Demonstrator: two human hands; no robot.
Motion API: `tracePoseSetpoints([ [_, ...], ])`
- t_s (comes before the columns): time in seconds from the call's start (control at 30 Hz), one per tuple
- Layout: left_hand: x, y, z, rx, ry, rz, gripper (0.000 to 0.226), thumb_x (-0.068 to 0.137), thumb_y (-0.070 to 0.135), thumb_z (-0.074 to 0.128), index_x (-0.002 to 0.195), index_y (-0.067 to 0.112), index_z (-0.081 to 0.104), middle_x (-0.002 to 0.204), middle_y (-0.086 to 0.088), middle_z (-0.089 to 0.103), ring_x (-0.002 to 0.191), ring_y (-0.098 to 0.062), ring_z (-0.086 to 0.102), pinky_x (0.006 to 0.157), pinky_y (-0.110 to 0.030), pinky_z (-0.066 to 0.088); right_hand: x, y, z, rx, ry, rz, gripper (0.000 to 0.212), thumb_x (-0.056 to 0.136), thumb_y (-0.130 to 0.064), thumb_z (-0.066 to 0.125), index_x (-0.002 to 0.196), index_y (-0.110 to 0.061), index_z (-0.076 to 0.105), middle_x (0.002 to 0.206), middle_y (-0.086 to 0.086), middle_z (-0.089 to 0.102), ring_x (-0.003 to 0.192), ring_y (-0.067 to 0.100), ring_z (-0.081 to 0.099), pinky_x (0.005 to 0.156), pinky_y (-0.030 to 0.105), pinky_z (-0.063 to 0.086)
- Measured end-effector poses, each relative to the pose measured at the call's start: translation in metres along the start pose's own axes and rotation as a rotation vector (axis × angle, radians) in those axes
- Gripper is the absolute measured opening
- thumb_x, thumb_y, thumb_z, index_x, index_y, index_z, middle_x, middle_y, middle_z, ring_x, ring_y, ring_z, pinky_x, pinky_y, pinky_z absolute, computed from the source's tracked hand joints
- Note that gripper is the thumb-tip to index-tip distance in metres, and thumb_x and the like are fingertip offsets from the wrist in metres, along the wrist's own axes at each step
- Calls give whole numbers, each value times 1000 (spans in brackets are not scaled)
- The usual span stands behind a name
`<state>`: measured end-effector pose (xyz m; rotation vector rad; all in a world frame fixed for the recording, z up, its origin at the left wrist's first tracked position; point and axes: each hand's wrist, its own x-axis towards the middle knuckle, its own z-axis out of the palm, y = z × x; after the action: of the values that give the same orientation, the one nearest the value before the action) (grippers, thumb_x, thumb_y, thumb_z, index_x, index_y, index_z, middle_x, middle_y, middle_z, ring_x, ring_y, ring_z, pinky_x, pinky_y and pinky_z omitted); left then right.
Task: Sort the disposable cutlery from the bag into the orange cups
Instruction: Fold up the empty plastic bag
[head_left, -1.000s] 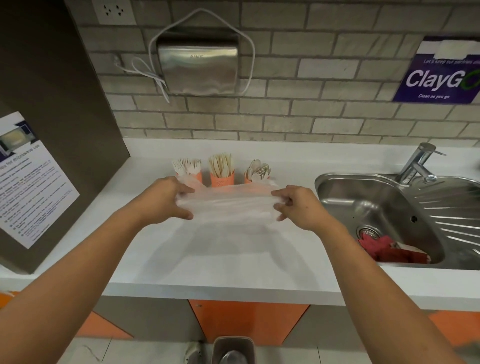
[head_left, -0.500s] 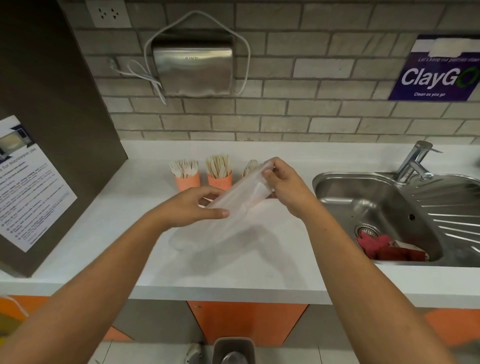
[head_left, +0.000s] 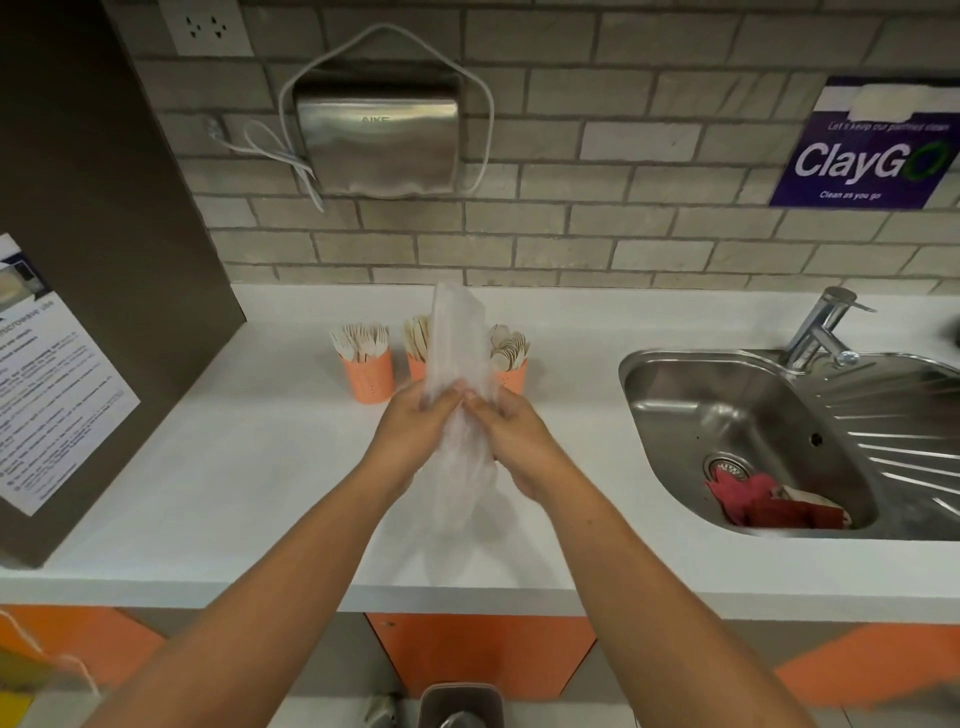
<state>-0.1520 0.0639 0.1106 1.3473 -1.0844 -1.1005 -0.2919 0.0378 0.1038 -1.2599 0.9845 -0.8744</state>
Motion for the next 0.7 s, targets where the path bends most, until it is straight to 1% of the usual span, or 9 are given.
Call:
tracePoseSetpoints([
  [0.1, 3, -6, -2, 73, 67, -18, 18, 97, 30, 70, 113, 21, 71, 110, -9, 73, 95, -21, 74, 92, -49, 61, 4, 1, 5, -25, 171, -19, 30, 102, -42, 50, 124, -27, 62, 115, -2, 74, 107, 18, 71, 98, 46, 56],
  [0.2, 1, -9, 0, 75, 53, 3, 37, 96, 21, 73, 131, 23, 59, 101, -2, 73, 84, -15, 73, 84, -40, 62, 7, -5, 2, -93, 245, -37, 29, 100, -44, 52, 114, -20, 56, 113, 8, 68, 104, 24, 68, 95, 50, 55],
  [0.3, 1, -10, -4, 65, 108, 101, 54, 98, 13, 69, 135, 43, 44, 84, 1, 69, 67, -13, 65, 74, -29, 57, 10, -10, -2, -27, 330, -99, 22, 102, -27, 56, 121, -24, 46, 109, 13, 67, 97, 28, 70, 85, 45, 59],
  [0.43, 7, -6, -13, 53, 74, 132, 54, 102, 8, 59, 125, 56, 53, 75, 12, 61, 71, -12, 60, 83, -42, 56, 11, -8, -11, 36, 272, -191, 58, 103, -14, 50, 139, -58, 35, 99, 24, 67, 81, 28, 65, 82, 46, 60],
  [0.5, 9, -2, -17, 54, -4, 110, 53, 105, 8, 54, 129, 55, 58, 85, 6, 56, 81, -13, 57, 85, -43, 54, 10, -10, -11, 64, 208, -213, 65, 106, -8, 43, 139, -63, 38, 103, 11, 69, 85, 30, 65, 84, 43, 60],
  [0.53, 8, 1, -19, 65, -48, 108, 53, 106, 8, 51, 131, 54, 60, 92, 2, 53, 87, -16, 55, 86, -42, 54, 9, -13, -10, 86, 174, -214, 65, 107, -7, 41, 139, -62, 41, 99, 9, 67, 83, 32, 62, 81, 43, 60],
  [0.6, 8, 9, -23, 91, -101, 117, 49, 108, 8, 48, 130, 48, 67, 100, 1, 55, 95, -18, 58, 94, -41, 57, 9, -19, -10, 92, 121, -223, 60, 107, -6, 39, 138, -56, 52, 89, 20, 57, 75, 35, 48, 69, 42, 53],
  [0.63, 8, 11, -26, 95, -107, 120, 46, 108, 8, 48, 127, 43, 70, 104, -1, 60, 99, -17, 62, 98, -41, 57, 10, -19, -11, 78, 97, -227, 56, 107, -5, 38, 136, -48, 59, 93, 22, 59, 75, 37, 45, 69, 41, 50],
  [0.7, 10, 13, -31, 111, -92, 127, 38, 108, 10, 52, 125, 36, 74, 116, -12, 68, 108, -18, 68, 103, -44, 57, 11, -20, -13, 65, 67, -213, 48, 106, -2, 38, 126, -30, 72, 110, 9, 73, 86, 46, 56, 82, 45, 50],
])
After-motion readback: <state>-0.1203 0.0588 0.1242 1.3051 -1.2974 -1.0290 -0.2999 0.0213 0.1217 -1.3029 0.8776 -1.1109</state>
